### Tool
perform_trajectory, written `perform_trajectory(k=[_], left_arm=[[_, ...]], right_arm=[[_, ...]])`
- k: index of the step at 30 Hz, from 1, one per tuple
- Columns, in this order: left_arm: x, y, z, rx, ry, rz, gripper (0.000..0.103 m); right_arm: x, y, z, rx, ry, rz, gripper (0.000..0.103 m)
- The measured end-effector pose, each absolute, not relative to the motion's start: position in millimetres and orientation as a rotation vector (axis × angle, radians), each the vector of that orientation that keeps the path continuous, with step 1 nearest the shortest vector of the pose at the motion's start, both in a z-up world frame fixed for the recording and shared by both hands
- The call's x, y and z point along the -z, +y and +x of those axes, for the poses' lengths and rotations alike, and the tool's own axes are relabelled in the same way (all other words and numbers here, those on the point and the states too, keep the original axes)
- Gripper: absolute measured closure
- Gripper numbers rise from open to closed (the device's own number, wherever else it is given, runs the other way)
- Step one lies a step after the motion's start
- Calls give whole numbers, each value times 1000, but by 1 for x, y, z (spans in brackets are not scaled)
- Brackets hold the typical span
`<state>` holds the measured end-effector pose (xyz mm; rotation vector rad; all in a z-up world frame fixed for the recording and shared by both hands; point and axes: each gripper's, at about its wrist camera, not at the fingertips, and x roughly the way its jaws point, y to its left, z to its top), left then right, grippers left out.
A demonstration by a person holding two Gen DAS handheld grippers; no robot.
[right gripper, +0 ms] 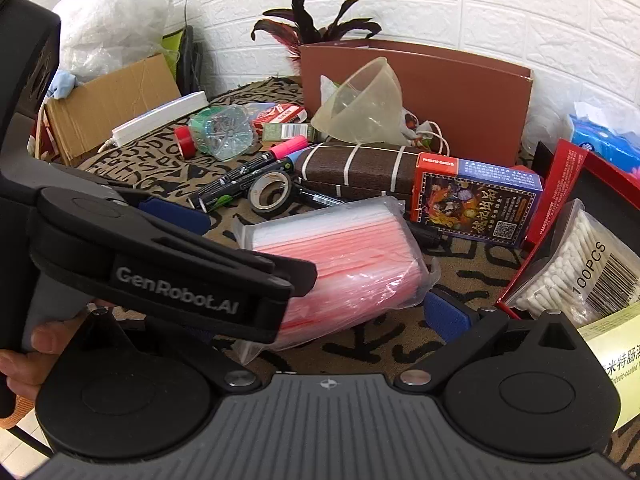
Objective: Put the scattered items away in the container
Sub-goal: 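Grasp the pink-straw zip bag with the left gripper while the right gripper grips its other end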
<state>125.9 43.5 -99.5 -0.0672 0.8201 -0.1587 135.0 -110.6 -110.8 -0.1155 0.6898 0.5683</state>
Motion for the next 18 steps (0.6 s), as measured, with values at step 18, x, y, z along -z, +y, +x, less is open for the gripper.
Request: perform_trajectory(k=[18], left_arm=[[103,46,138,228,861,-71,5]], right_arm=[[116,-99,136,-627,670,-167,4]])
